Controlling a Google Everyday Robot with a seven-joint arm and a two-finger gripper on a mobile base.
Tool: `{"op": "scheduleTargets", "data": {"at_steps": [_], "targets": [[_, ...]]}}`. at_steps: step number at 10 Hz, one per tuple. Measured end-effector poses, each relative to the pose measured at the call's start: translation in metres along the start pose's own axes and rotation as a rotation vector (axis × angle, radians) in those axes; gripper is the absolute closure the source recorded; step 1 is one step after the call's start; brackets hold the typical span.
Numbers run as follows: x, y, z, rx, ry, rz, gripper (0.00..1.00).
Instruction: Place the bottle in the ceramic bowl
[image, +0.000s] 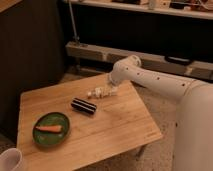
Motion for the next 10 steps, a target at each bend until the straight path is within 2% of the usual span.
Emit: {"op": "scheduleTargets", "data": {"at_steps": [3,5,8,10], "targets": [[-0.004,0.004,0.009,-0.026,-0.018,-0.057,0.20],[-0.006,0.015,0.039,-0.061,-0.054,-0.183,0.20],[0.005,0.035,0.100,-0.126,-0.116,-0.370,0.20],[0.003,0.040,0.121,-0.160,-0.124,-0.435,0.20]]}}
